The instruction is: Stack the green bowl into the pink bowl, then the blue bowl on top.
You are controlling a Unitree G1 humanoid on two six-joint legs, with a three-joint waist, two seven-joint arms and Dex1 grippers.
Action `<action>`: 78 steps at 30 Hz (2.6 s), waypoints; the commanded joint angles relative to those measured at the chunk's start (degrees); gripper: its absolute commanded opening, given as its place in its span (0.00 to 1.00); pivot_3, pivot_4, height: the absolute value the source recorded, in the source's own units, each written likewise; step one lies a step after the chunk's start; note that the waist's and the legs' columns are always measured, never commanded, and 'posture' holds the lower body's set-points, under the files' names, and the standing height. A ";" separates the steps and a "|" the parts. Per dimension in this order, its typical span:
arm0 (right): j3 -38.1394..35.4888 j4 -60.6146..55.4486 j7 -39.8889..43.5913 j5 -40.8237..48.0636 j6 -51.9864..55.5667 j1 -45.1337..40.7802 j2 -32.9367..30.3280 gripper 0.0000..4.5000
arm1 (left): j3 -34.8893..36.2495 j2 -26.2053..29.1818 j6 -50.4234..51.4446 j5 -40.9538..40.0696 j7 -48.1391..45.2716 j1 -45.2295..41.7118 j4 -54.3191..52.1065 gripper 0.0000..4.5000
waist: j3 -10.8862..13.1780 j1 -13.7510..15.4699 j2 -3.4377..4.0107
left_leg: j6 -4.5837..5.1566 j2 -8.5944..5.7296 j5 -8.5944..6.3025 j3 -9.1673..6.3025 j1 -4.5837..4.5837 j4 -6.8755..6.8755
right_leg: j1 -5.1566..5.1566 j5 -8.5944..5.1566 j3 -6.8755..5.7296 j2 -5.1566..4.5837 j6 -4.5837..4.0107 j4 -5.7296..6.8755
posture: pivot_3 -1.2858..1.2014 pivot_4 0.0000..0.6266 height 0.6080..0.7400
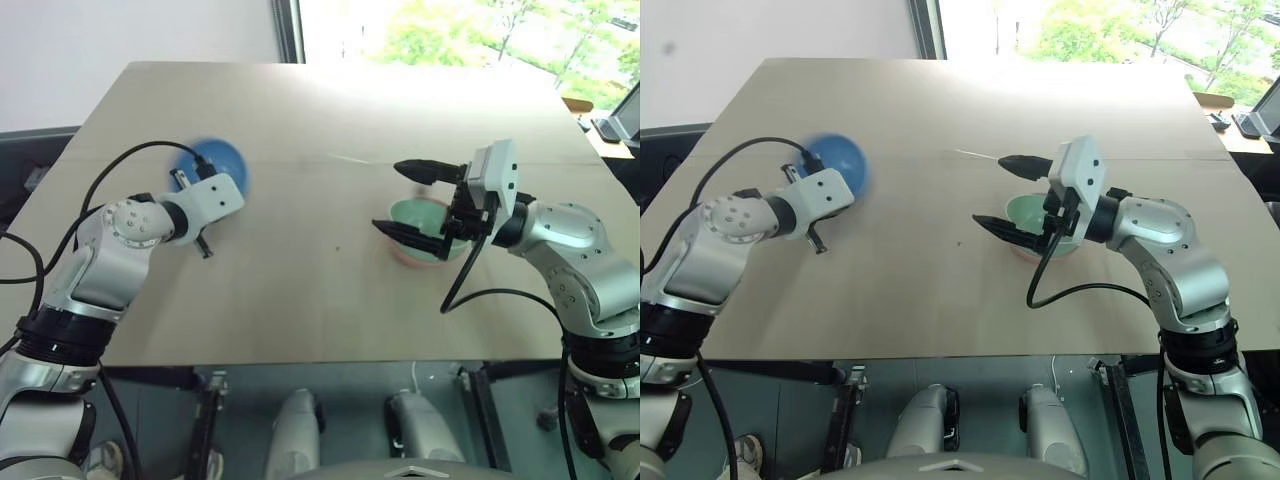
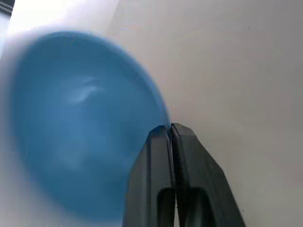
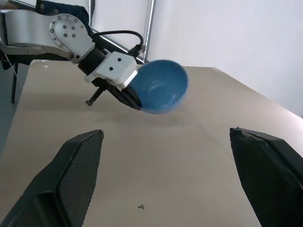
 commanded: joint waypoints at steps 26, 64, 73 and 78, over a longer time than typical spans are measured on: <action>-32.41 -2.11 7.24 7.77 -2.72 30.63 -16.86 1.00 | 0.67 -17.29 -19.95 -17.84 -24.12 -21.10 9.48 0.03 | -0.04 2.05 0.07 | 0.03 -0.04 -0.02 -0.50 0.13 0.42 | 0.61 0.00 -0.41 -0.01 0.02 -0.09 | 0.52 0.24 1.00; -49.34 -11.63 5.19 16.66 -5.30 51.98 -13.89 1.00 | -6.69 -40.84 -54.44 -18.43 -46.51 -53.83 60.47 0.86 | -0.09 1.08 0.20 | 0.12 -0.18 -0.08 -1.31 0.00 0.83 | 1.08 -0.03 -0.86 0.00 0.06 -0.17 | 0.52 0.24 1.00; -40.80 -6.14 6.58 13.50 -6.95 45.70 -16.89 1.00 | 5.02 -24.80 -15.63 -26.58 -30.41 -23.45 14.08 0.86 | -0.46 -1.04 0.95 | 0.11 -0.11 -0.06 -1.36 0.20 0.69 | 1.12 -0.04 -0.83 0.04 0.05 -0.01 | 0.52 0.24 1.00; -37.79 -0.01 10.21 11.66 -8.29 41.59 -20.51 1.00 | 14.38 -16.43 2.54 -33.80 -21.00 -1.91 -9.06 0.86 | -0.45 -0.76 0.93 | 0.11 -0.10 -0.06 -1.41 0.13 0.88 | 1.16 -0.04 -0.89 0.00 0.06 0.03 | 0.52 0.24 1.00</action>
